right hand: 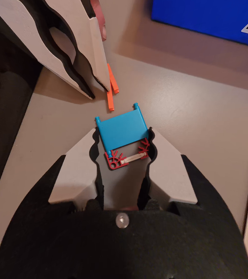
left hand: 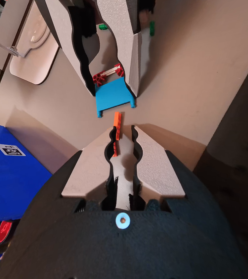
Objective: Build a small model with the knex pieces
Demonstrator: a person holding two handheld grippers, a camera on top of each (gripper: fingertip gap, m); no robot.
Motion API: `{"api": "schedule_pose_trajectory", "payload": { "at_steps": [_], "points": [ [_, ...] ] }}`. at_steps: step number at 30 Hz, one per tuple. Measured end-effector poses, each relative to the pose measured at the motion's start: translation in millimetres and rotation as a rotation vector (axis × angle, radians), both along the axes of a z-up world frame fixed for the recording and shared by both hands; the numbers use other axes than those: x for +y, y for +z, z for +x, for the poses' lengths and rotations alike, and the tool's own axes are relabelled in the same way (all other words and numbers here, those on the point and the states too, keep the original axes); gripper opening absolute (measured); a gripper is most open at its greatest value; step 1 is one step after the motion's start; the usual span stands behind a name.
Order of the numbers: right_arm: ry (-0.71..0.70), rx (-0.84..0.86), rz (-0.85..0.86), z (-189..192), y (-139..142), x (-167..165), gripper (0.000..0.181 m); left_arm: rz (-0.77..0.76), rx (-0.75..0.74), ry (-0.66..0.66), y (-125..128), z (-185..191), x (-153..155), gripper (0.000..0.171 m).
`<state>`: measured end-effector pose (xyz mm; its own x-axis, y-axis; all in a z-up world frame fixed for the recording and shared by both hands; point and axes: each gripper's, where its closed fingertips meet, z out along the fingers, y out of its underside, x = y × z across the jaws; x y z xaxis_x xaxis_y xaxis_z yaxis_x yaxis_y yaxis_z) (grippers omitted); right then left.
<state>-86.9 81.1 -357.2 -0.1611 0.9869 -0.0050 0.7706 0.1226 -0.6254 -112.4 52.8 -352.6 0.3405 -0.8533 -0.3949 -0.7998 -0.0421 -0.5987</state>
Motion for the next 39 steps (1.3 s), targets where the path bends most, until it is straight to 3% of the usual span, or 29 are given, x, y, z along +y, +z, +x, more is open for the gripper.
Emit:
{"api": "schedule_pose_trajectory", "payload": {
  "at_steps": [9,39],
  "points": [
    [-0.02,-0.007,0.031,5,1,8,0.063,0.052,0.007,-0.002,0,-1,8,0.016],
    [-0.001,0.029,0.05,-1,11,1,0.062,0.02,-0.016,0.002,-2,2,7,0.01]
  ]
}}
